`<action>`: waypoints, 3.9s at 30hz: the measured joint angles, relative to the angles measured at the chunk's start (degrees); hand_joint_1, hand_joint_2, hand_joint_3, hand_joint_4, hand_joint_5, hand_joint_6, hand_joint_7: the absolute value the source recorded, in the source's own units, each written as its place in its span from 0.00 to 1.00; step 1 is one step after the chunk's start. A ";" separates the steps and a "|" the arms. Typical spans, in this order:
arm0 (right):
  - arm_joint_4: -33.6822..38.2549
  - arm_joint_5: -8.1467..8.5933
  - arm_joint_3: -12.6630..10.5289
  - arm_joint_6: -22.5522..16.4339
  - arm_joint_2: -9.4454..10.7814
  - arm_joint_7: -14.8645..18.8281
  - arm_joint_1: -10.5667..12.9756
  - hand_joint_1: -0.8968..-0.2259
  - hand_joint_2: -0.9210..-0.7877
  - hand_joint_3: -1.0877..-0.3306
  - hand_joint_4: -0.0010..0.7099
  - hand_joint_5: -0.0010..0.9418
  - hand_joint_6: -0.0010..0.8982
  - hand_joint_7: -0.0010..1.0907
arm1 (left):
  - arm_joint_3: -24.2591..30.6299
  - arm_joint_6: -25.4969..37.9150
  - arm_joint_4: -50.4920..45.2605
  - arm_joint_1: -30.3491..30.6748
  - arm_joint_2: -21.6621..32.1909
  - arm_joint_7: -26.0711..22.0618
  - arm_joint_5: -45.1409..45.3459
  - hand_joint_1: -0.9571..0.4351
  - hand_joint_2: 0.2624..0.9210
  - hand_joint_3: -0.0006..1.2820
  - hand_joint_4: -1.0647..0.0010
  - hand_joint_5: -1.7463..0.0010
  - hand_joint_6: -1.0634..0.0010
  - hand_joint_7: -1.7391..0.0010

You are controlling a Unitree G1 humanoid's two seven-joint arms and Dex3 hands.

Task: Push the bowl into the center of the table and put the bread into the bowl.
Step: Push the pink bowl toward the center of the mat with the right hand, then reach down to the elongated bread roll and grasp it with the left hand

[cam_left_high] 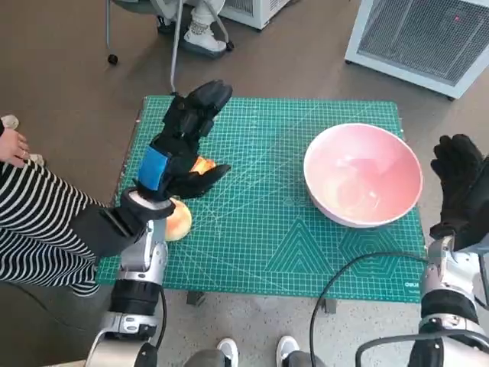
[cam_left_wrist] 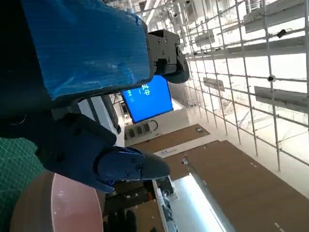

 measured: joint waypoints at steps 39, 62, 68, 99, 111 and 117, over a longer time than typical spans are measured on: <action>2.18 5.29 -4.39 10.19 12.94 7.14 -8.49 0.36 0.00 0.28 0.19 0.01 0.14 0.24 | 0.57 0.34 -3.35 2.95 2.45 0.78 0.17 0.35 0.98 0.18 0.91 0.91 1.00 0.69; 3.19 9.32 -7.86 16.57 19.44 7.08 -14.41 0.39 0.00 0.29 0.10 0.00 0.15 0.20 | 0.52 -0.83 -3.75 4.56 2.46 4.26 3.01 0.32 1.00 0.18 0.88 0.95 1.00 0.71; 3.19 8.20 -6.66 16.26 19.27 6.41 -14.56 0.41 0.00 0.28 0.09 0.00 0.15 0.20 | 0.28 -0.97 -3.75 4.81 2.27 4.25 3.68 0.31 1.00 0.18 0.88 0.95 1.00 0.71; -21.79 -3.37 10.98 -13.48 14.15 15.71 -2.61 0.18 0.00 0.42 0.21 0.01 0.05 0.44 | -1.37 -0.70 -3.24 1.64 0.32 2.75 3.17 0.30 1.00 0.23 0.87 0.98 1.00 0.72; -35.35 -5.69 15.33 -13.04 13.93 14.55 4.68 0.12 0.00 0.41 0.24 0.01 0.00 0.51 | -1.58 -0.27 -3.41 -1.39 -0.09 0.26 1.38 0.30 1.00 0.24 0.87 0.98 1.00 0.70; -37.95 -6.66 16.62 -11.91 13.60 13.04 5.78 0.11 0.00 0.40 0.24 0.01 0.00 0.51 | -1.57 -0.30 -3.45 -2.07 0.03 -0.99 1.22 0.31 1.00 0.24 0.87 0.98 1.00 0.70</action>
